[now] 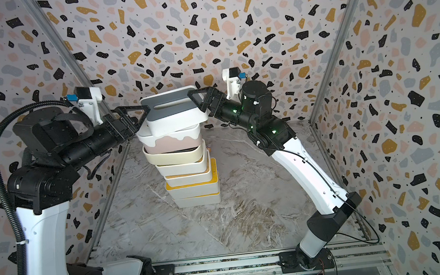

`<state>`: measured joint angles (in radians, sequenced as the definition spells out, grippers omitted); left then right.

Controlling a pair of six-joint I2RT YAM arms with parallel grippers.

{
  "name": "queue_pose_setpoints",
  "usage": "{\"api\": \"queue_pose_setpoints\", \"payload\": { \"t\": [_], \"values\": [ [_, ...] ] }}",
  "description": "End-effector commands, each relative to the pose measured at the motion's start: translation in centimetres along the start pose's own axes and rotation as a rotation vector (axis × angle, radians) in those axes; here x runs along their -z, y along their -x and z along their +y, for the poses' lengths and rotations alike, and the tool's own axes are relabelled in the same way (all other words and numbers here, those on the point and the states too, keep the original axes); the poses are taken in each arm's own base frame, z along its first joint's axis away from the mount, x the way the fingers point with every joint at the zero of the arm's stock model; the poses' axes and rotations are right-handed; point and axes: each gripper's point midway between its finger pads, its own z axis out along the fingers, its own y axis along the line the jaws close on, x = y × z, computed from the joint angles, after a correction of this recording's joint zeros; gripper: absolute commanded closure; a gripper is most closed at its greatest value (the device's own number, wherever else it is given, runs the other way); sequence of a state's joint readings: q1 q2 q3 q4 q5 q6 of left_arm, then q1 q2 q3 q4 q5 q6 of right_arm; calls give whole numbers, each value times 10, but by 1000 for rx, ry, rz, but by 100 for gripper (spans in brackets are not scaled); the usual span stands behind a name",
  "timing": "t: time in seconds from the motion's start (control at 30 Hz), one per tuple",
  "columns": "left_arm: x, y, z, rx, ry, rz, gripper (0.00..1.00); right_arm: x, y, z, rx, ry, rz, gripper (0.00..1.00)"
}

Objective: Stack the tissue boxes
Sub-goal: Place the tissue box at the tissue box.

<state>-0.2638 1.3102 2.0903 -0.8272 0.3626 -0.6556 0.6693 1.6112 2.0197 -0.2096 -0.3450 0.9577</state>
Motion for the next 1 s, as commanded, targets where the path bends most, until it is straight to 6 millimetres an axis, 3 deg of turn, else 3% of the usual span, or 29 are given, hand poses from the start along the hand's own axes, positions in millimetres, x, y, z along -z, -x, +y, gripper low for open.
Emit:
{"api": "queue_pose_setpoints", "payload": {
  "t": [0.0, 0.47, 0.97],
  "values": [
    [-7, 5, -9, 7, -60, -3, 8, 3, 2, 23, 41, 64, 1, 1],
    [-13, 21, -16, -30, -61, -25, 8, -2, -15, 50, 83, 112, 31, 1],
    [-11, 18, 10, -50, 57, -49, 6, 7, -24, 56, 119, 92, 14, 1]
  ]
}}
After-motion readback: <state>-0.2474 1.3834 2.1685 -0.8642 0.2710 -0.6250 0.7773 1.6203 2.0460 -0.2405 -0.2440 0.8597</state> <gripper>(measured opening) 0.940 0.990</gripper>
